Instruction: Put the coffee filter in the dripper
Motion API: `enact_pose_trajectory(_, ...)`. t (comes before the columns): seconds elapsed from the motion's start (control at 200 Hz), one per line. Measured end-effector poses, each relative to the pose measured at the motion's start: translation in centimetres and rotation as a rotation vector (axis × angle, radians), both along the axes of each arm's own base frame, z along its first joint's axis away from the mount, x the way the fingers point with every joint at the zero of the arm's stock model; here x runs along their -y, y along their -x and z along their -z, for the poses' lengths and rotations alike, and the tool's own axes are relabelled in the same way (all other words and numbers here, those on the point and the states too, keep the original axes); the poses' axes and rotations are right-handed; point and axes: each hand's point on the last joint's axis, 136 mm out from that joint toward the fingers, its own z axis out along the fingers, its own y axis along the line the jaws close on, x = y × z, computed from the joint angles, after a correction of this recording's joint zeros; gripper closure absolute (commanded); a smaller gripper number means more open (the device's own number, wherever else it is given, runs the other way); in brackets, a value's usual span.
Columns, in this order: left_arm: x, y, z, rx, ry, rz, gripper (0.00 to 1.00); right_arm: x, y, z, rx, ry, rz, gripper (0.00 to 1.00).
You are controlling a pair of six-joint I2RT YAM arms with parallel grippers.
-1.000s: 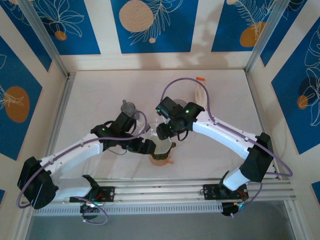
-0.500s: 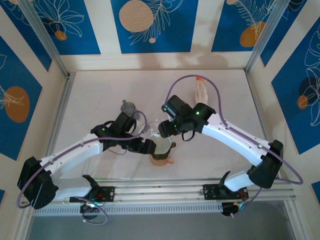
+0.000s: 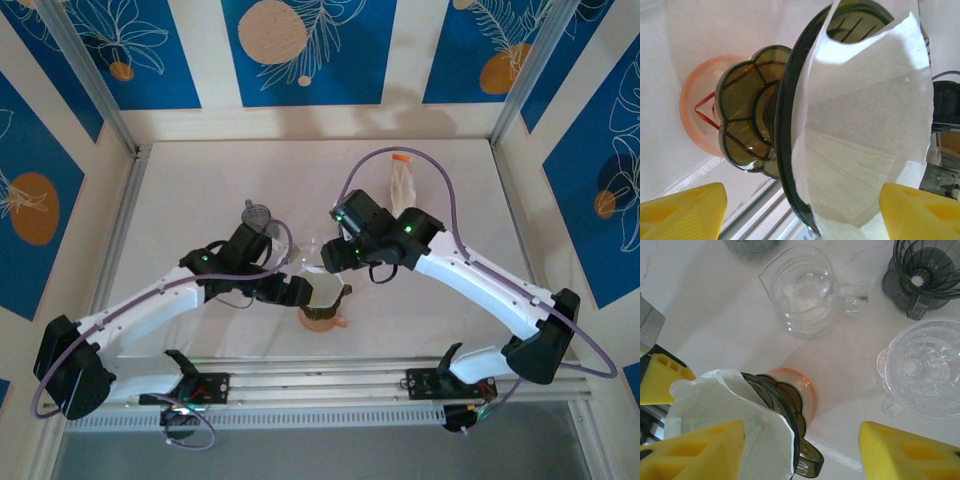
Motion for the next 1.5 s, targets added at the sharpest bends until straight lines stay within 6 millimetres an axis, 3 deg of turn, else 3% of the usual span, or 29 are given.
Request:
enact_pose_trajectory(0.38,-0.6,-1.7,-6.0,0.189,0.061,-0.067,0.18,2.5,1.5,-0.3,0.024,-0.019,0.035,0.4)
enact_pose_trajectory(0.545,-2.2,-2.8,-8.1,0.314,0.063,-0.156,0.1,4.3,3.0,1.0,0.029,-0.027,0.04,0.4)
enact_pose_trajectory(0.71,-4.4,-3.3,-10.7,0.477,0.127,-0.264,0.03,5.6,5.3,3.6,0.059,-0.076,0.01,0.35)
enact_pose_trajectory(0.93,-6.8,-4.1,-9.2,0.557,0.088,-0.374,0.0,5.3,6.5,7.3,0.046,-0.088,-0.019,0.35)
enact_pose_trajectory(1.226,-9.0,-5.0,-7.6,0.572,0.003,-0.482,0.0,5.7,8.9,13.4,-0.012,-0.084,-0.077,0.42)
enact_pose_trajectory(1.501,-10.5,-5.3,-6.9,0.583,-0.068,-0.531,0.0,5.2,9.9,15.2,0.019,-0.206,-0.124,0.45)
